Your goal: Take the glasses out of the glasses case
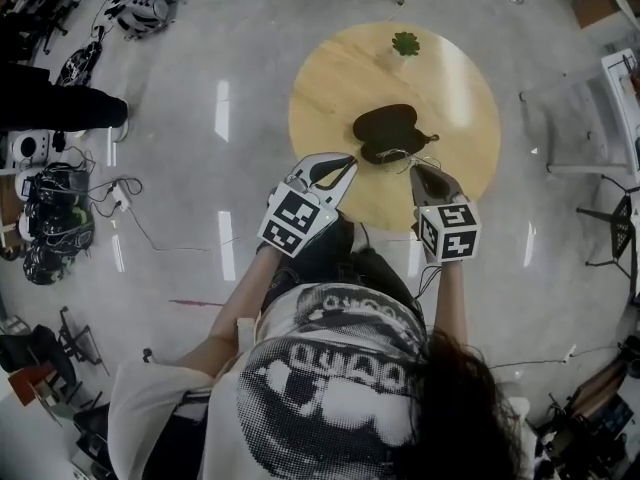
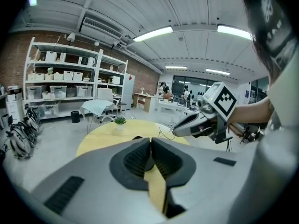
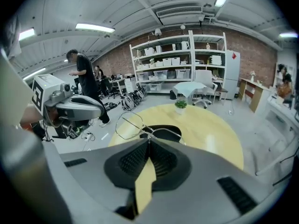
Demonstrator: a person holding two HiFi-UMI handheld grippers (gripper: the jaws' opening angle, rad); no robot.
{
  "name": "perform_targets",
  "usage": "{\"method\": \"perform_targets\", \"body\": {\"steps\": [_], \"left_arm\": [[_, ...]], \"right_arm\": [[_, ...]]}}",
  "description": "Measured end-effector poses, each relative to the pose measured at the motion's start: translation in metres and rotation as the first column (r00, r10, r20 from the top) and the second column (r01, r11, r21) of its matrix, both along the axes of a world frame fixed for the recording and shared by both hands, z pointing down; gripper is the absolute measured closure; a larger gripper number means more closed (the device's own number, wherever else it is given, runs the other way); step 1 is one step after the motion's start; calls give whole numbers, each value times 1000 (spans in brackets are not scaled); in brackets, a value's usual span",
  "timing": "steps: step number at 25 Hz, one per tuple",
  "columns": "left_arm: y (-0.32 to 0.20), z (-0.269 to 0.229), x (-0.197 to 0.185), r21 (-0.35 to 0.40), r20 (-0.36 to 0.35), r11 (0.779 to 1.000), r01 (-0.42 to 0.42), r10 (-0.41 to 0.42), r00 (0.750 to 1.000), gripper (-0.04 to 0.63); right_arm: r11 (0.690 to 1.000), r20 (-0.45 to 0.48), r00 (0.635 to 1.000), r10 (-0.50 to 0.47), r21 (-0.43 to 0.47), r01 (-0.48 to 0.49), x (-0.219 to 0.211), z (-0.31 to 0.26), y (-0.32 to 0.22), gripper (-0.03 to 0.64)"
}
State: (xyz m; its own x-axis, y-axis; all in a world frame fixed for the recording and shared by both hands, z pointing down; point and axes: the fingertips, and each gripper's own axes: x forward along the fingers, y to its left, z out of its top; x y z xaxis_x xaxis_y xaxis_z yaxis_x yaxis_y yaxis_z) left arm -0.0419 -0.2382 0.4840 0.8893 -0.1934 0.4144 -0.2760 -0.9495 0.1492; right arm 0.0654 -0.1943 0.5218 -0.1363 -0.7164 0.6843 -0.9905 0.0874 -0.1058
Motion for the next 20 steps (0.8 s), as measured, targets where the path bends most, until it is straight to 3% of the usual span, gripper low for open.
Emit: {"method": "perform_targets", "body": {"steps": [14, 20], "left_arm": [[88, -16, 21, 34, 16, 998, 51, -52, 999, 577], [125, -22, 9, 52, 31, 996, 74, -76, 997, 577]], "right_arm": [[998, 55, 998, -36, 63, 32, 13, -17, 85, 606], [994, 66, 995, -68, 90, 62, 3, -24, 119, 606]]}}
